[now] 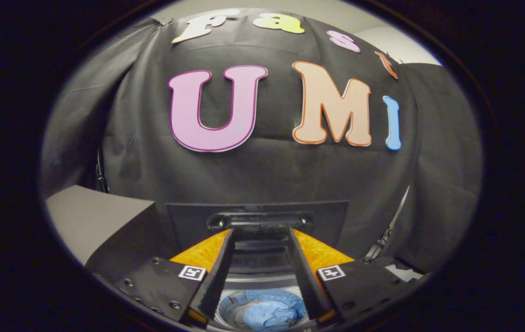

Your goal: Put the clothes into the washing machine and then close the washing machine lid.

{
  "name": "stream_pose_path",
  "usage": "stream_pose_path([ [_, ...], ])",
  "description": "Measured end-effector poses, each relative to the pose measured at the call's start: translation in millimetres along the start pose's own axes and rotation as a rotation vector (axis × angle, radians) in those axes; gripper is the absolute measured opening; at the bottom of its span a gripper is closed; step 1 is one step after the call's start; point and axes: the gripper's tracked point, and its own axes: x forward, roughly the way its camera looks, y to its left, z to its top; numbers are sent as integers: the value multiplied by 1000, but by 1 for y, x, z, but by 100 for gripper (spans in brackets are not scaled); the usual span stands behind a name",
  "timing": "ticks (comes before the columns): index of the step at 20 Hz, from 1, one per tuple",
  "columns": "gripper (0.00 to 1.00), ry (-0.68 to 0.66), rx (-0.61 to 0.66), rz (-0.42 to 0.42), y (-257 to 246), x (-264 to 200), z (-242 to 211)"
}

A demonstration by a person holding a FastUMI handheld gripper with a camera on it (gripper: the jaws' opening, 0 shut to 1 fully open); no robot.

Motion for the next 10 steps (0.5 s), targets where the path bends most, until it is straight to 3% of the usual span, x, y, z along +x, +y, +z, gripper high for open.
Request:
stream_pose_path([
  [4,98,-48,10,-6,4,51,27],
  [10,98,-56,51,26,26,126,34],
])
